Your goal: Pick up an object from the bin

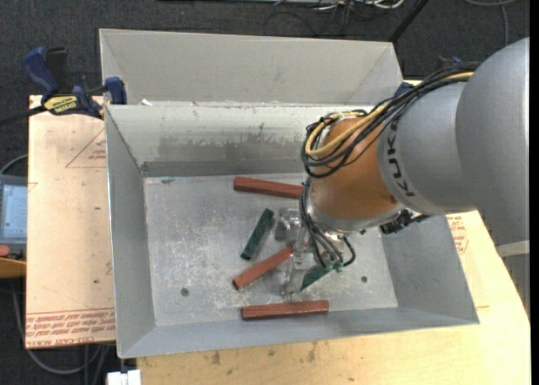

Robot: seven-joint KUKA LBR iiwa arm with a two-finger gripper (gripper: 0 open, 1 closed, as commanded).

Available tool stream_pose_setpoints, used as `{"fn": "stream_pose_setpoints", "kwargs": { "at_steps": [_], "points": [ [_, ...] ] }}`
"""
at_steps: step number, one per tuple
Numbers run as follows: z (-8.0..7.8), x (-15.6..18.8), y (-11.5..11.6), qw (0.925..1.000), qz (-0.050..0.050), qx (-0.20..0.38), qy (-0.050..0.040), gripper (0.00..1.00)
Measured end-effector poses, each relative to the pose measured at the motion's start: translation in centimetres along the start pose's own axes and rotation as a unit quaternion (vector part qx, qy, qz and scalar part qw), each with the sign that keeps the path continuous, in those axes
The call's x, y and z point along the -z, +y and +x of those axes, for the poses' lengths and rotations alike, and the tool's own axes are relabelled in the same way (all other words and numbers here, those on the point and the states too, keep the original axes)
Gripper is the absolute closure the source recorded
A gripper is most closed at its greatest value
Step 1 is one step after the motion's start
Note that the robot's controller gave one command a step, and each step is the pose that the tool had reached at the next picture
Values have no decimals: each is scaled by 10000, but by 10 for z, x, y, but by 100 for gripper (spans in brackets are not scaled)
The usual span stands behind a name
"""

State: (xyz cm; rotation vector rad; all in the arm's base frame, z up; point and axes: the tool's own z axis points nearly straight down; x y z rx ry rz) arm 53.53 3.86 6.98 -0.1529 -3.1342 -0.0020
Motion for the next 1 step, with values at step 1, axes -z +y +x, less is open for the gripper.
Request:
{"fn": "stream_pose_setpoints", "kwargs": {
  "at_steps": [1],
  "points": [
    [-1, 4, 0, 10000, -4, -7, -23, 100]
  ]
}}
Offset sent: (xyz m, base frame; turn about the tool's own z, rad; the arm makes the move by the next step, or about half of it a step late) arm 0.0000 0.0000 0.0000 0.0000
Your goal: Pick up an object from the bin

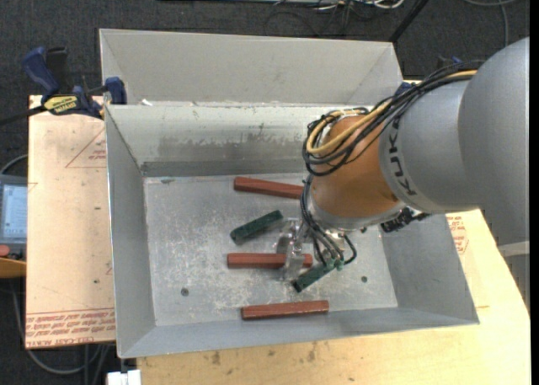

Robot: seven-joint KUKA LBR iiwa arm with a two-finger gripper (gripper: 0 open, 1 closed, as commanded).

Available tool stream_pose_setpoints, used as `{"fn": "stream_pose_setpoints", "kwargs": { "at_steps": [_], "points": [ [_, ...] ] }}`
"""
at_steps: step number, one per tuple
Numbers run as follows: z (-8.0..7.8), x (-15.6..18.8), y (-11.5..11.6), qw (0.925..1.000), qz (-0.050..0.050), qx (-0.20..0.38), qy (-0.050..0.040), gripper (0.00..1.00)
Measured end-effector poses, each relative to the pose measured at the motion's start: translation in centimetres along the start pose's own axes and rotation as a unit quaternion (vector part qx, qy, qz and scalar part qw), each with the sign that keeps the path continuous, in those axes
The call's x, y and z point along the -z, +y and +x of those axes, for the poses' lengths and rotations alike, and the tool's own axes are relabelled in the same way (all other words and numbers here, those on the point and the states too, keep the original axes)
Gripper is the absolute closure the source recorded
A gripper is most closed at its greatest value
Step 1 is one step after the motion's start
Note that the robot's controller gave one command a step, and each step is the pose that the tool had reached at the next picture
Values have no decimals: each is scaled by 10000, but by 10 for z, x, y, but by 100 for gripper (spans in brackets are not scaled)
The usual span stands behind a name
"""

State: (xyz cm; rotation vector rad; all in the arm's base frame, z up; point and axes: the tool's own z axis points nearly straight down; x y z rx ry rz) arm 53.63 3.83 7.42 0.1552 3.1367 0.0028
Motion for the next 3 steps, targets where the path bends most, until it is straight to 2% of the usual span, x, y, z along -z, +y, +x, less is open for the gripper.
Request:
{"fn": "stream_pose_setpoints", "kwargs": {
  "at_steps": [1, 2, 3],
  "points": [
    [-32, 123, -7, 9999, -3, 129, -55, 100],
    [-57, 184, -66, 9856, 20, 1691, -35, 100],
    [-1, 182, -107, 9815, 11, 1913, 20, 100]
  ]
}}
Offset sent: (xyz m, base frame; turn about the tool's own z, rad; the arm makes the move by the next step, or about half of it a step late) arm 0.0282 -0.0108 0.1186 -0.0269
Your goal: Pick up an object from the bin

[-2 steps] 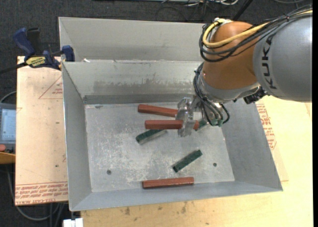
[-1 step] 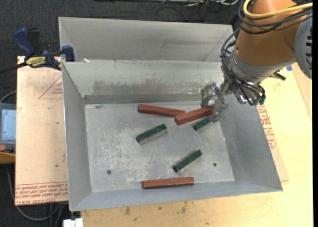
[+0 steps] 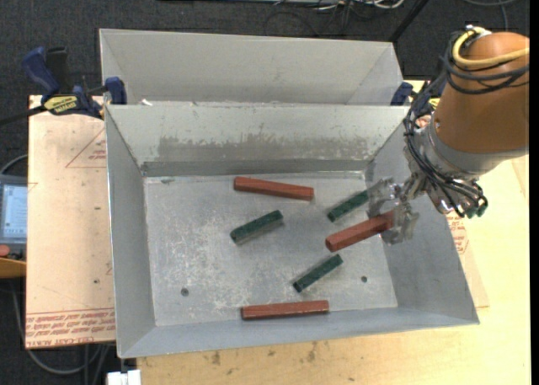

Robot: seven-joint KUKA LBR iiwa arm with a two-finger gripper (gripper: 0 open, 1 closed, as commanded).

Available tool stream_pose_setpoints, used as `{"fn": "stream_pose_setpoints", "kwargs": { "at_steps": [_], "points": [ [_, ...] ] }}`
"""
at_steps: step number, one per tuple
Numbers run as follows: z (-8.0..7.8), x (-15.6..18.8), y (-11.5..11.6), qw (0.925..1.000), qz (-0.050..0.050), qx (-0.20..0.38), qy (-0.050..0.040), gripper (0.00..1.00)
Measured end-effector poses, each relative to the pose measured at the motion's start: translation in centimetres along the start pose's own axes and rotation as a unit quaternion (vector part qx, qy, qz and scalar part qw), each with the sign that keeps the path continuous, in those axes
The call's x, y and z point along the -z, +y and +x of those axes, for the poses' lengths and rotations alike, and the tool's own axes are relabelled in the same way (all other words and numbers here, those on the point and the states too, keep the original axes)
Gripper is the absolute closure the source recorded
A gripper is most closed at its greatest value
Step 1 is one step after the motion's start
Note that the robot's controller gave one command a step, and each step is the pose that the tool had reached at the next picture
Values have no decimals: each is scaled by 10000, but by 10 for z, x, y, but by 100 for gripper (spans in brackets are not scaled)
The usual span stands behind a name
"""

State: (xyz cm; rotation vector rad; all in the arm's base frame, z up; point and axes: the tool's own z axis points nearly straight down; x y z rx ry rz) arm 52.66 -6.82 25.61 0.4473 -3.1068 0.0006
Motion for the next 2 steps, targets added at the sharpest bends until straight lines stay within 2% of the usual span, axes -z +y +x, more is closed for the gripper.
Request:
{"fn": "stream_pose_setpoints", "kwargs": {
  "at_steps": [1, 2],
  "points": [
    [-39, 1, -21, 9987, 8, 510, -41, 100],
    [-56, -27, 34, 9952, -14, 979, -20, 100]
  ]
}}
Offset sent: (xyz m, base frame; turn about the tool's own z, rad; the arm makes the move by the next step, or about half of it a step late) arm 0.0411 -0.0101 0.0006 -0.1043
